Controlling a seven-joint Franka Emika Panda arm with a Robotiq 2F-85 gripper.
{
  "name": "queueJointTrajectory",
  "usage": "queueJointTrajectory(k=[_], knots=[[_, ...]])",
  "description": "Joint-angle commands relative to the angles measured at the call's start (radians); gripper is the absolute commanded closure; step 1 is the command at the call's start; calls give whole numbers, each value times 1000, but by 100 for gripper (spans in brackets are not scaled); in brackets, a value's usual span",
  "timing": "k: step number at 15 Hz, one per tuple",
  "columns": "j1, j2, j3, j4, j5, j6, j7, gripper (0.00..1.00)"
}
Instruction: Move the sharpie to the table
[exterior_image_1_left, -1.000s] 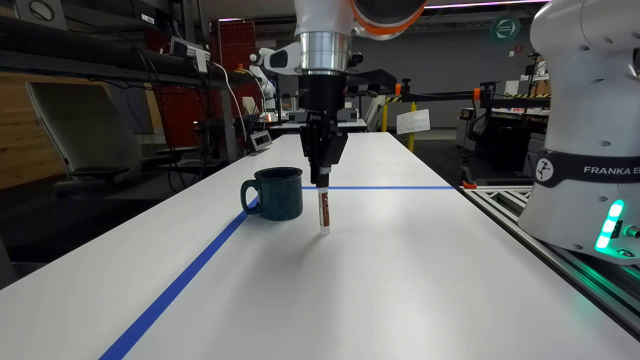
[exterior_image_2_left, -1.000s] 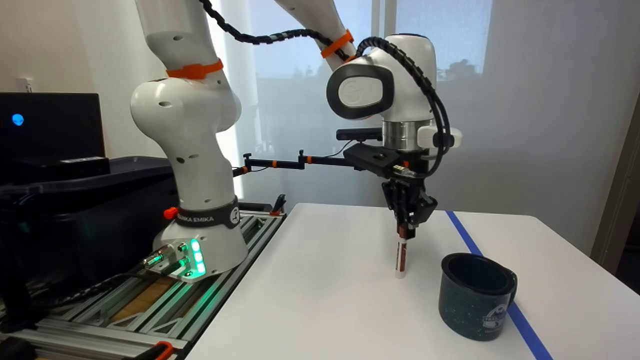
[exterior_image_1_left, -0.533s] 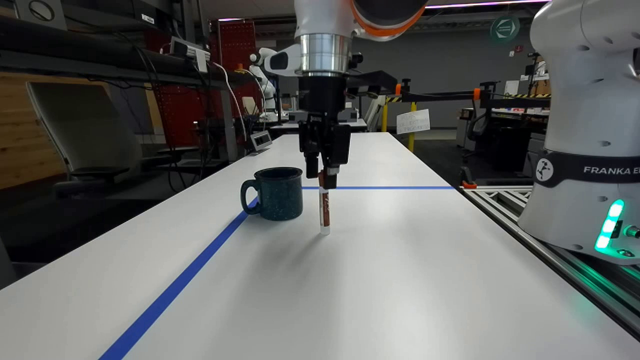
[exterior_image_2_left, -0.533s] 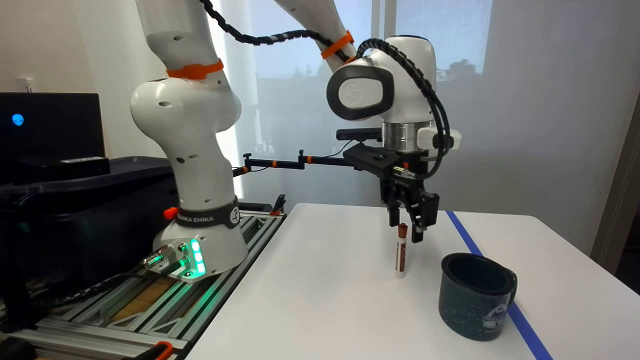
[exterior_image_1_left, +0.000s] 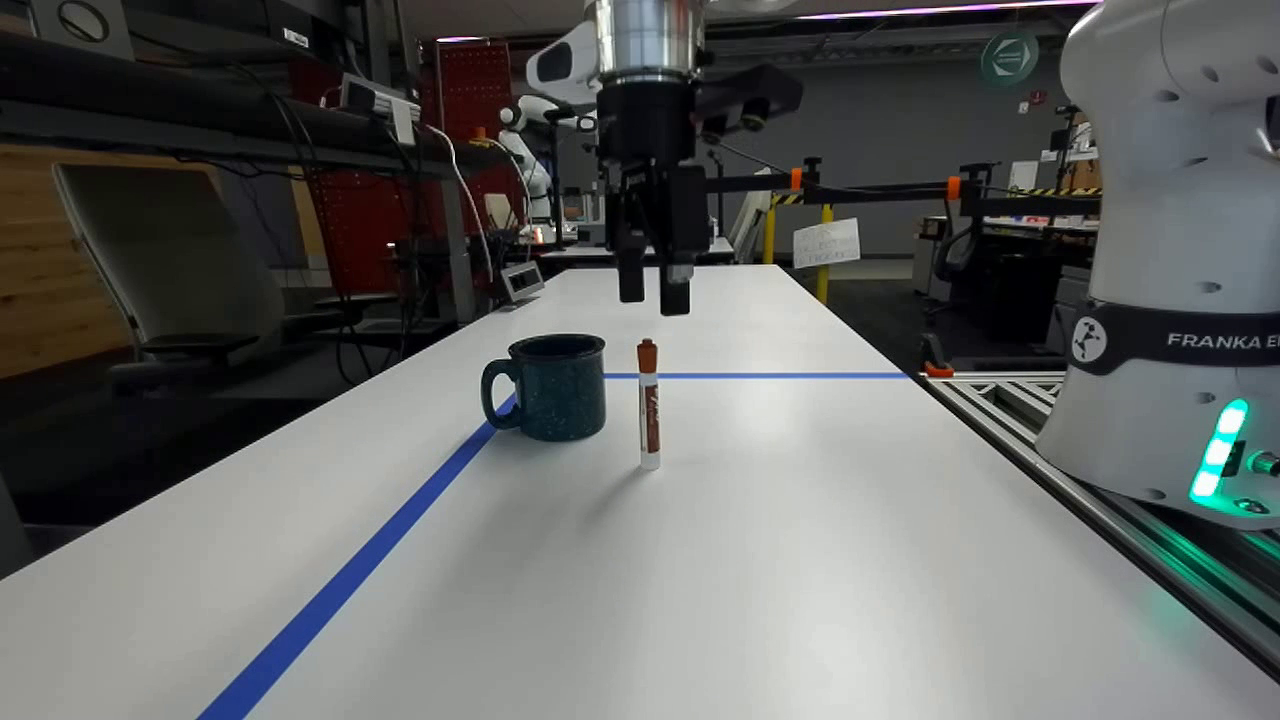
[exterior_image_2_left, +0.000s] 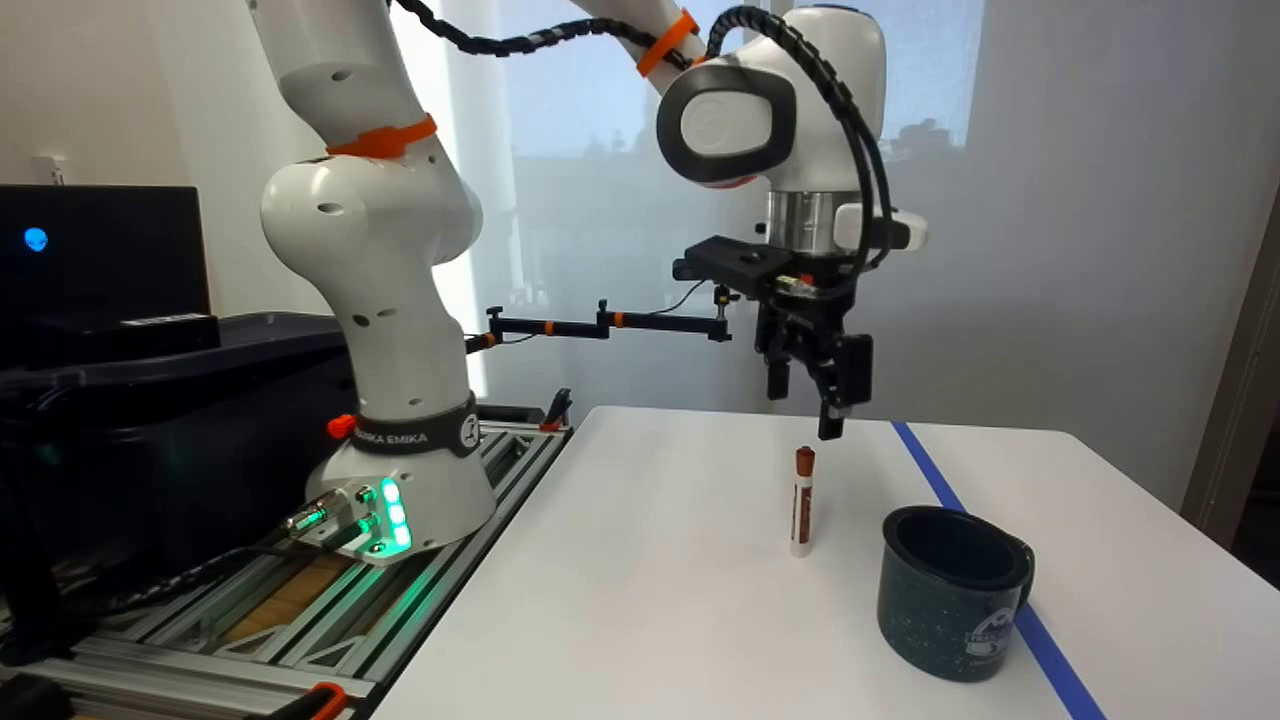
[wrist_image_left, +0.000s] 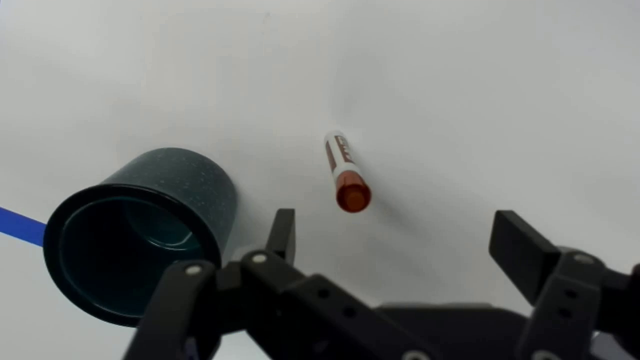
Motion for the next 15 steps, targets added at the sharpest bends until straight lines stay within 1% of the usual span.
queueJointTrajectory(k=[1, 3, 5, 7, 10, 13, 14, 15], knots=[[-9, -147, -1, 13, 36, -142, 150, 0], [-20, -192, 6, 17, 35, -144, 250, 0], [-32, -226, 16, 7, 32, -116, 352, 0], [-55, -244, 42, -2, 8, -102, 478, 0], [-103, -252, 97, 14, -45, -133, 670, 0], [-131, -257, 133, 28, -102, -201, 764, 0], [-136, -259, 141, 30, -123, -238, 777, 0], [-130, -261, 136, 27, -117, -254, 774, 0]])
